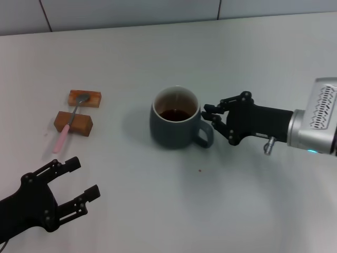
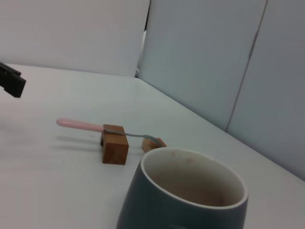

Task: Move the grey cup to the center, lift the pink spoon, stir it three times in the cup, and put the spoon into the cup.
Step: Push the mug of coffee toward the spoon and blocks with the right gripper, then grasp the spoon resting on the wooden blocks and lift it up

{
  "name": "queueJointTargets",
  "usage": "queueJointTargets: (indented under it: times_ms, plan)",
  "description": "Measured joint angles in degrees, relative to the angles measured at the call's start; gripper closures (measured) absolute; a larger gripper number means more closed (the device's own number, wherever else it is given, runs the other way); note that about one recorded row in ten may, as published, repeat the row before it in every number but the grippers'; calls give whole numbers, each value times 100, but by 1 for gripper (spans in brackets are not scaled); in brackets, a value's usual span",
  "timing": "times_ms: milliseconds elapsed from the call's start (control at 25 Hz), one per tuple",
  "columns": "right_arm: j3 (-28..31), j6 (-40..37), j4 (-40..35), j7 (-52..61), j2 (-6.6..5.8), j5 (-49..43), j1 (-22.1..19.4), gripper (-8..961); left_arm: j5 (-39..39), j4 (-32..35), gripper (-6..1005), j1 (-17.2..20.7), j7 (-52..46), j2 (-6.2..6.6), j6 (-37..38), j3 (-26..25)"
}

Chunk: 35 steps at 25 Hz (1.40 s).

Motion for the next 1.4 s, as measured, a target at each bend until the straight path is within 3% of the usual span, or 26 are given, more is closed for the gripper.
queueJointTargets:
  times_ms: [280,680,1120,1400]
  plan:
    - [74,-15,-64,-11,3,64,-67,838,0,0,200,-1,1,-3,-13,1]
    - [76,-300,-564,-26,-20,1649,-941,837,0,9,199,-51,25,-9,-9,-136]
    - [143,-2415,-1257,1468,-50,2021,-2030,838,0,27,198,-146,71,-1,7,-281]
    - [71,-3034,-1411,2012,-59,1084,-2210,836,-9,26,198,-158,87,-3,33,-355]
